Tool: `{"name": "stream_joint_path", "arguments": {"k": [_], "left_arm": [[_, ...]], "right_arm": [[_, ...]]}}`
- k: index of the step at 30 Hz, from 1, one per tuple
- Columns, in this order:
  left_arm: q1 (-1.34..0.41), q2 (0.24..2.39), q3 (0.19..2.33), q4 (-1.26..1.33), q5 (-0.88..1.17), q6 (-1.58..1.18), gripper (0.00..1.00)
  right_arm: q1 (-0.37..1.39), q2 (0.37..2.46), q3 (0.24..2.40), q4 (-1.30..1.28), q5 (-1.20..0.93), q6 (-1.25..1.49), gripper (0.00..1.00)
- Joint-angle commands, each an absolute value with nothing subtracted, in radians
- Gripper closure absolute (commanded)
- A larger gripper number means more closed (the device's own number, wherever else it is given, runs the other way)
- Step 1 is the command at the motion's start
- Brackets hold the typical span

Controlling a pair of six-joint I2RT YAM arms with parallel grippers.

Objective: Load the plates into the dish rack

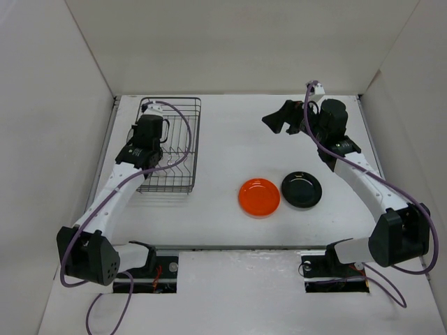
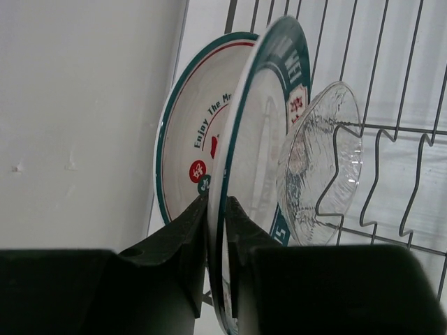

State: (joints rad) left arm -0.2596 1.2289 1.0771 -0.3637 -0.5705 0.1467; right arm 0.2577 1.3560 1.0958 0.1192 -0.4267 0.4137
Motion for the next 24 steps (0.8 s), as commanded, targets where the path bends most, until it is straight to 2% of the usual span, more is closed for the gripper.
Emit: {"name": "stream_joint_path", "arguments": {"k": [1, 8, 11, 12, 15, 16, 18, 21, 24], "left_arm": [[-0.249, 1.190, 1.074, -0.318, -0.560, 0.130, 0.86], [-0.249, 1.181, 1.133, -0.353, -0.502, 0.152, 0.72], [-0.249, 1.170, 1.248, -0.431, -0.393, 0.152, 0.62], [-0.249, 1.170, 1.284, -0.449, -0.368, 0.152, 0.46], [-0.249, 1.170, 1.458, -0.540, -0.259, 0.141, 0.26], [-0.249, 1.181, 1.501, -0.561, -0.240, 0.141, 0.13], [-0.249, 1.190, 1.610, -0.612, -0.167, 0.141, 0.00], [-0.258, 1.201, 1.699, -0.655, -0.133, 0.141, 0.00], [-0.258, 1.201, 1.710, -0.655, -0.124, 0.132, 0.00]], "right_arm": [[0.268, 1.336, 1.115, 0.147, -0.443, 0.397, 0.00], [0.268, 1.336, 1.124, 0.108, -0.416, 0.397, 0.00], [0.278, 1.376, 1.178, 0.007, -0.432, 0.274, 0.00], [0.278, 1.432, 1.230, -0.109, -0.451, 0.173, 0.00], [0.278, 1.550, 1.331, -0.333, -0.595, 0.033, 0.00], [0.278, 1.631, 1.356, -0.383, -0.618, -0.051, 0.00], [0.331, 1.696, 1.397, -0.467, -0.664, -0.141, 0.00], [0.373, 1.761, 1.419, -0.518, -0.617, -0.183, 0.00], [0.373, 1.805, 1.376, -0.488, -0.667, -0.193, 0.02]]}}
